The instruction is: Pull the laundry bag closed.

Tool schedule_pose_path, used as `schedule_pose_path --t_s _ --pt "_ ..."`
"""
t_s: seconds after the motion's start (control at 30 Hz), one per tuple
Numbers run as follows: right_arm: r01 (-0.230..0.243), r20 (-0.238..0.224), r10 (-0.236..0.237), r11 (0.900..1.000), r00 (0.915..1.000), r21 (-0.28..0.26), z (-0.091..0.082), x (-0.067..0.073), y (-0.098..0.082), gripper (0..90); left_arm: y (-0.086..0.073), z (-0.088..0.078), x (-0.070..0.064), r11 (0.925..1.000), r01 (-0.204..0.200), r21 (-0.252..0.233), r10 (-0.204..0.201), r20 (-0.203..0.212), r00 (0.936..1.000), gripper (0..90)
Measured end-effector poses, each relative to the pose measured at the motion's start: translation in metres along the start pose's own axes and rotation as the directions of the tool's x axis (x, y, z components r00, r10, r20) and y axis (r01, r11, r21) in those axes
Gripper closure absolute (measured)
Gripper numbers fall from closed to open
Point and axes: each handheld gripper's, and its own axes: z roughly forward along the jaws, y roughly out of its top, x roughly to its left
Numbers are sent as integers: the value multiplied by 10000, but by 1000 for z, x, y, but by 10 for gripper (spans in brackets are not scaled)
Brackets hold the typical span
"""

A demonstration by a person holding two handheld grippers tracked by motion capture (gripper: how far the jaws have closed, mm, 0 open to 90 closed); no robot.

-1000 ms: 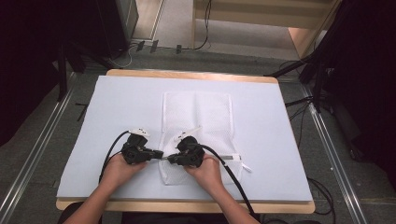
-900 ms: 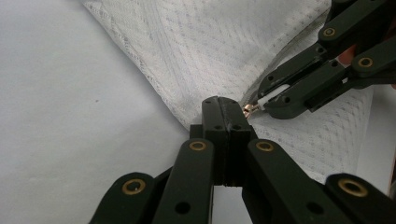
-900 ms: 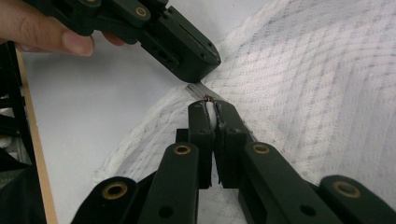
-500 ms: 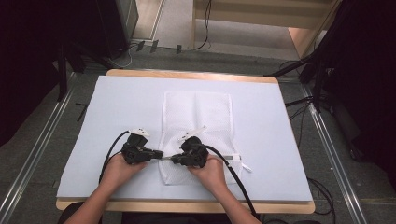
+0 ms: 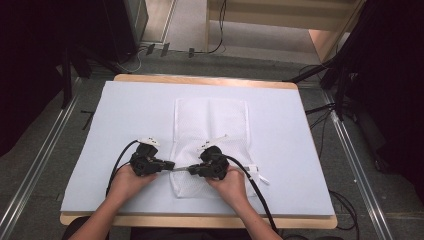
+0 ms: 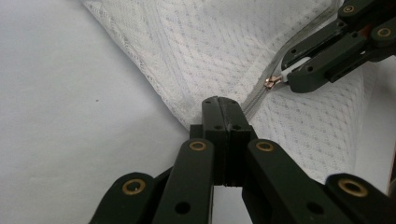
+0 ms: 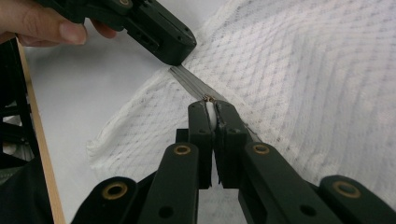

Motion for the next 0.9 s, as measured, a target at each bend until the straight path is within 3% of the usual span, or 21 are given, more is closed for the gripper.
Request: schedule_pose_path --t_s 0.53,0.9 --pt "-223 -67 222 9996 9997 -163 -10 -5 -7 886 0 0 0 10000 -43 13 43 -18 10000 900" --pt "-23 3 23 9997 10000 -250 -12 -4 -7 886 0 0 -1 10000 -52 -29 52 -25 10000 900"
